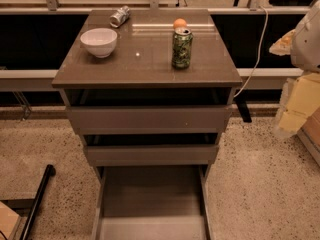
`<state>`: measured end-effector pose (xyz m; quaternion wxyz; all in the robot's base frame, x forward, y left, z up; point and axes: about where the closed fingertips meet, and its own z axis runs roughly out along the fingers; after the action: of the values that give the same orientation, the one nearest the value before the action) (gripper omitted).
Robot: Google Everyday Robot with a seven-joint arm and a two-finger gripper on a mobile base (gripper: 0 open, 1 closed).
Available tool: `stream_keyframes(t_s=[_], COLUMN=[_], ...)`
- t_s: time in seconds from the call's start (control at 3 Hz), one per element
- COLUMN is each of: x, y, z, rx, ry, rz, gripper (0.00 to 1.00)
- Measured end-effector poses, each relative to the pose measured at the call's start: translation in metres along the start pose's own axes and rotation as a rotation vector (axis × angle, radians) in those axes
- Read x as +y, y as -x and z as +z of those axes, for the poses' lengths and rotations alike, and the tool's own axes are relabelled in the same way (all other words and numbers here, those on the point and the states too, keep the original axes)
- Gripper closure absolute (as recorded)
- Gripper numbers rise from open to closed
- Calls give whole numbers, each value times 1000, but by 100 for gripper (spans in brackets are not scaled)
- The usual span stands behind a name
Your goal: Place green can into bottom drawer
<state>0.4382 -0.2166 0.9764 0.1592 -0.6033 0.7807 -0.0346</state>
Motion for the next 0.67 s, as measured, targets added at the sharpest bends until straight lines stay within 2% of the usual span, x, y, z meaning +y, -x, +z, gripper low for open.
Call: stream_keyframes(t_s=[0.33, 0.67], x=[0, -17], y=[0, 10], z=[0, 2], rx=[-1, -86], ry=[0, -43], rz=[0, -2], gripper=[0, 0])
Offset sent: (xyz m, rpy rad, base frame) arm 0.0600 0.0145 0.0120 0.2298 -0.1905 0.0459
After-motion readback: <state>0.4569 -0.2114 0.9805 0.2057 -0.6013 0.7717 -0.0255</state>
